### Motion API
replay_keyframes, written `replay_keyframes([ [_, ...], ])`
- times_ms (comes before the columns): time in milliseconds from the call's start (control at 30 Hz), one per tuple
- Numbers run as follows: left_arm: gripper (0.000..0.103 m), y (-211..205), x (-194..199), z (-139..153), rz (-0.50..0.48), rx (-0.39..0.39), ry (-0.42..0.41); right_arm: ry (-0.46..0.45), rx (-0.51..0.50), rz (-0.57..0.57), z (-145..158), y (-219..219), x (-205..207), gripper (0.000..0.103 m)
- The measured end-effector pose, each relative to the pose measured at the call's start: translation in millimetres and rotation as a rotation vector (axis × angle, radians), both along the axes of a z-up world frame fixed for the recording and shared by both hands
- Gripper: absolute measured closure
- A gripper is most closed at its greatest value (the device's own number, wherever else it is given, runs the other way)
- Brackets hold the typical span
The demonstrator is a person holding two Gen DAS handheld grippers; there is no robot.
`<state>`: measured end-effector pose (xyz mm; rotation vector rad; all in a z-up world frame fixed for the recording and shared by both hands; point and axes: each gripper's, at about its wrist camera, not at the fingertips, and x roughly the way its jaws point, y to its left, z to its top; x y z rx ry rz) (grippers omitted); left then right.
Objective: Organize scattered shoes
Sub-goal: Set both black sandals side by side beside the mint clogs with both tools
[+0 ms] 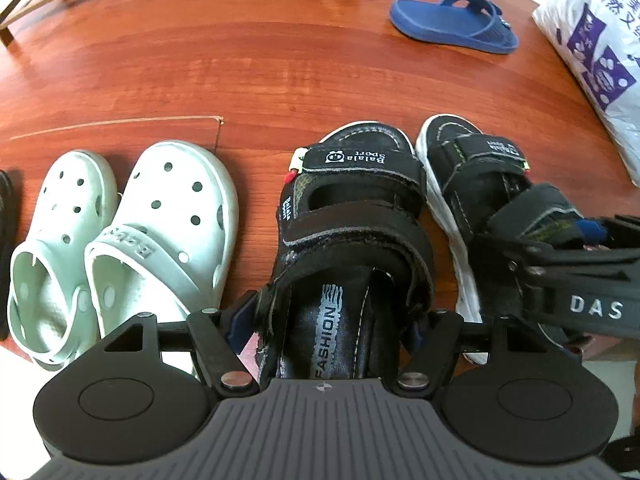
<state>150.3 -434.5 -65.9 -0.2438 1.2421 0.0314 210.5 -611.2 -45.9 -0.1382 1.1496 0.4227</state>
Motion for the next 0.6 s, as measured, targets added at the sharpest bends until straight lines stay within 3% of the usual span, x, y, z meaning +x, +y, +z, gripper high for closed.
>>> replay_keyframes([
  [133,0.03,-1.1,3.1,0.1,-0.026,-0.001,0.016,0.009,0.005,-0.004,0.9,1.0,-1.3,0.022],
  [300,0.018,-0.6,4.0,5.1,-0.085,-0.051,0.03,0.026,0.017,-0.006,1.0,3.8,-3.7,0.022],
  [600,0.013,2.5,-8.6,36.7,-0.198,-0.025,-0.071,0.038,0.023,-0.021,1.7,3.4,-3.6,0.021],
])
